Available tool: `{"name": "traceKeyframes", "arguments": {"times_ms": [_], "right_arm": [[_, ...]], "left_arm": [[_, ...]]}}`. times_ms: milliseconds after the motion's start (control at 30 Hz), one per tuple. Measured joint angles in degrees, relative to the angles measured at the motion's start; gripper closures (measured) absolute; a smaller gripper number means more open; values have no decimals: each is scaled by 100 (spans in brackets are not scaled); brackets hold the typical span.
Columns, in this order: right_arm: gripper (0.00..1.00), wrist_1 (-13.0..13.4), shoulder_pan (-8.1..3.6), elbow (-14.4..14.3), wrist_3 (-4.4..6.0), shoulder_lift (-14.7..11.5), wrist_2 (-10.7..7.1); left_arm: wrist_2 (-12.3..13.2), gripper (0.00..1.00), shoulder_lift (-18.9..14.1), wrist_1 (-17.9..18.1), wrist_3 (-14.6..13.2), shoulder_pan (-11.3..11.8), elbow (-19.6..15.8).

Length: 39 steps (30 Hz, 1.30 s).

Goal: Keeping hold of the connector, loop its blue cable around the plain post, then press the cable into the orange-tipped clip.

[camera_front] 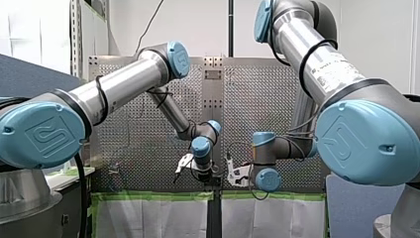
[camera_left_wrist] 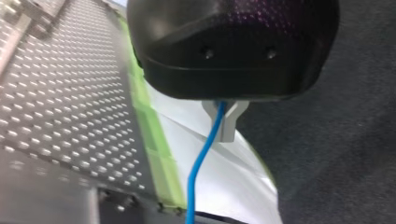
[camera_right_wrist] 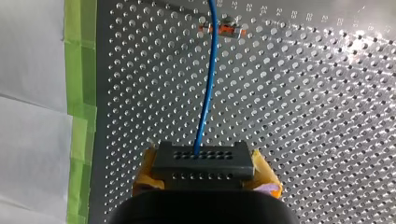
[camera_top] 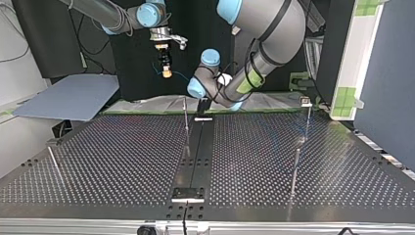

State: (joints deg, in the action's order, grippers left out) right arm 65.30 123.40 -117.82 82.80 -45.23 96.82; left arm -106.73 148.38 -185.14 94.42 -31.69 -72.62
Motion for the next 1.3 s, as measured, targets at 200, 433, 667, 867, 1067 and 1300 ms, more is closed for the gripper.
{"name": "traceKeyframes", "arguments": {"times_ms": [200, 433, 667, 867, 1067, 1300], "right_arm": [[100, -48, -56, 1, 55, 0, 10], [100, -61, -161, 5, 114, 0, 2], [100, -73, -280, 20, 131, 0, -11], [100, -91, -365, 40, 136, 0, -22], [100, -117, -459, 78, 134, 0, -44], [100, -241, -556, 152, 115, 0, -172]], "left_arm": [[-110, 100, -199, 368, 59, -55, -369], [-419, 100, -323, 750, 74, -172, -750], [-639, 100, -483, 1172, 199, -300, -1174], [-883, 100, -496, 1504, 306, -439, -1505], [-966, 100, -499, 1862, 489, -562, -1644], [-1057, 100, -519, 2274, 602, -631, -1655]]}}
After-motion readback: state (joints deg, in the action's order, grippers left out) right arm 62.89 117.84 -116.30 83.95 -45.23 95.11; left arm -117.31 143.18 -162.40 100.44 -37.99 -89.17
